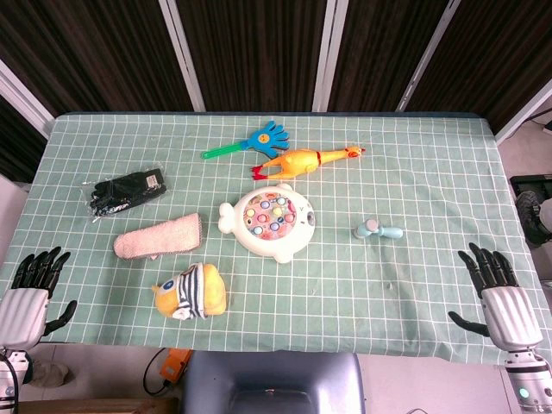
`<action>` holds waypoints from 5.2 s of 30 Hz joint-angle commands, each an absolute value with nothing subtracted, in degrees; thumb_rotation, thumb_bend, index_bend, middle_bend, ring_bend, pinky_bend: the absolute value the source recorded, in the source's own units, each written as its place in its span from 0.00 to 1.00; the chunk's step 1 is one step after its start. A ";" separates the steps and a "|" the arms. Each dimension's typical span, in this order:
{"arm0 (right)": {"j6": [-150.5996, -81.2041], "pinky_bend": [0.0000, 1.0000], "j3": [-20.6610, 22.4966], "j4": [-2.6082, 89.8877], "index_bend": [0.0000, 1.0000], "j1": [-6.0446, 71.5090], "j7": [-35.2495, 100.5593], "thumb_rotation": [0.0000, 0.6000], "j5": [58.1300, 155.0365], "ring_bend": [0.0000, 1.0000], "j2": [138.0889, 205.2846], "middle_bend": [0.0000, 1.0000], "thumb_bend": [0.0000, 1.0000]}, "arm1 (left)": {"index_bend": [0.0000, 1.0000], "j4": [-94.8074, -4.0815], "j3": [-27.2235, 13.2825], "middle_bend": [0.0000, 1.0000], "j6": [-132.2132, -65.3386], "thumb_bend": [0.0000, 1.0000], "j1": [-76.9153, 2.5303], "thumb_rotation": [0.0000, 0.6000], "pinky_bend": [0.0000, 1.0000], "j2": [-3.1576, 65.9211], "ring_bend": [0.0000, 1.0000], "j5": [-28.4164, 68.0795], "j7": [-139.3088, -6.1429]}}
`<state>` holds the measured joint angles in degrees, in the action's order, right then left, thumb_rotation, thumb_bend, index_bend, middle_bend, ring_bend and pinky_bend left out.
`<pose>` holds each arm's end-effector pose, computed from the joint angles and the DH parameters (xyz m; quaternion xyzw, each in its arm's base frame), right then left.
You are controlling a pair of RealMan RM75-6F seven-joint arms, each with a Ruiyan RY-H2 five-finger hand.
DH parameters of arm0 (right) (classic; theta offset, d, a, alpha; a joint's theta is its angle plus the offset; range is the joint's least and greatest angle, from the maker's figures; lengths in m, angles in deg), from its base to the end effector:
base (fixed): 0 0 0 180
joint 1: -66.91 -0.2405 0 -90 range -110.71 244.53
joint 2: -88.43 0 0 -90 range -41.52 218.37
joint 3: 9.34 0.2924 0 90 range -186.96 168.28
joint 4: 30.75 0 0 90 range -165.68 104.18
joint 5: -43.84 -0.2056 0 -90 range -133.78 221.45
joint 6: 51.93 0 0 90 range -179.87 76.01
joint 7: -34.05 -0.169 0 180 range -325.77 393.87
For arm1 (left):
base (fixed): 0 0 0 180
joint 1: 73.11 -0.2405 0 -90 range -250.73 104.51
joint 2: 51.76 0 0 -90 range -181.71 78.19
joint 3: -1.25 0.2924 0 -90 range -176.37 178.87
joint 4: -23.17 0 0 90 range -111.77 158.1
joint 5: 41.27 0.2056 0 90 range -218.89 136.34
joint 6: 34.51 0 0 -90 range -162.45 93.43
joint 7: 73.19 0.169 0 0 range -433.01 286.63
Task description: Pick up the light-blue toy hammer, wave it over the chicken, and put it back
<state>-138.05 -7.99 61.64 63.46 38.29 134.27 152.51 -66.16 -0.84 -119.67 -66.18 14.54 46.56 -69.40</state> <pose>-0.3356 -0.1942 0.1724 0.6278 -0.3575 0.3719 0.5829 -0.3378 0.2185 0.1661 -0.6267 -0.3483 -0.3783 0.5856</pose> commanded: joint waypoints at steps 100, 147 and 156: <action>-95.82 0.07 0.43 18.32 0.62 28.18 22.84 1.00 117.86 0.01 180.17 0.14 0.52 | 0.00 -66.53 0.15 0.01 -119.07 0.32 -65.74 1.00 0.04 13.76 0.00 47.64 -71.15; -95.89 0.88 0.57 16.32 0.85 27.77 25.97 1.00 116.60 0.69 182.25 0.53 0.55 | 0.00 -66.85 0.13 0.02 -118.87 0.32 -65.83 1.00 0.04 13.31 0.00 47.37 -71.66; -95.96 0.93 0.43 15.71 0.90 27.76 26.58 1.00 116.64 0.74 182.87 0.58 0.55 | 0.00 -66.89 0.16 0.02 -118.79 0.32 -65.84 1.00 0.04 13.24 0.00 47.33 -71.76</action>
<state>-95.98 0.44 15.72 27.76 26.56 116.64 182.86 -66.89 0.16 -118.79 -65.84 13.25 47.34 -71.75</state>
